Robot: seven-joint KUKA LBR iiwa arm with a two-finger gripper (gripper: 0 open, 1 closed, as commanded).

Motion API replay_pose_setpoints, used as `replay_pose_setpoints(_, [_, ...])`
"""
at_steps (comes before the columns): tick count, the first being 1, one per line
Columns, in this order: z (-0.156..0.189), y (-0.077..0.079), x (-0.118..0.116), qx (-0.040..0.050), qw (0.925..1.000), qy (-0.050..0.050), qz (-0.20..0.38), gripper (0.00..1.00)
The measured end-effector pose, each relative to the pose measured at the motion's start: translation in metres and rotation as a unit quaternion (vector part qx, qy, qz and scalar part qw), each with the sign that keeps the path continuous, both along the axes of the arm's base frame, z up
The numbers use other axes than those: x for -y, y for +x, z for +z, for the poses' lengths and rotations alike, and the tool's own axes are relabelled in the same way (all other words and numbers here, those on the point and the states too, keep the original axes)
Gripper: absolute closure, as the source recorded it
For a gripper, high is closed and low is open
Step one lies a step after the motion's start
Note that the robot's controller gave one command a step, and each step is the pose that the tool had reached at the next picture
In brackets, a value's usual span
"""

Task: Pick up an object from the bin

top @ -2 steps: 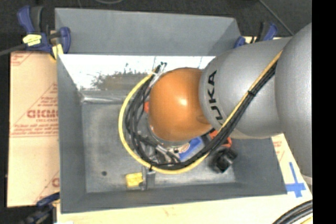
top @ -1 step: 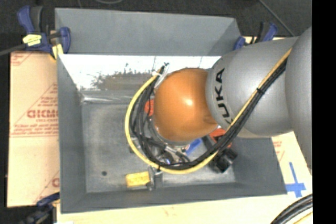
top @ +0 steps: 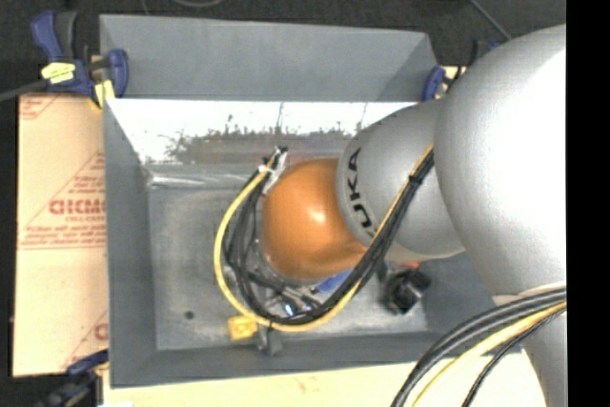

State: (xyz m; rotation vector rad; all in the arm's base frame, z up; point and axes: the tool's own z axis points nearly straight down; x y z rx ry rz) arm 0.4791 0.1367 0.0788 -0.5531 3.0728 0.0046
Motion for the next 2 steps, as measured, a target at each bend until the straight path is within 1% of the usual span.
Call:
replay_pose_setpoints(1, [-0.0137, 0.0006, 0.0042, 0.0013, 0.9994, 0.002, -0.036, 1.0])
replay_pose_setpoints(2, [-0.0121, 0.0002, 0.0046, 0.0013, 0.9992, 0.002, -0.04, 1.0])
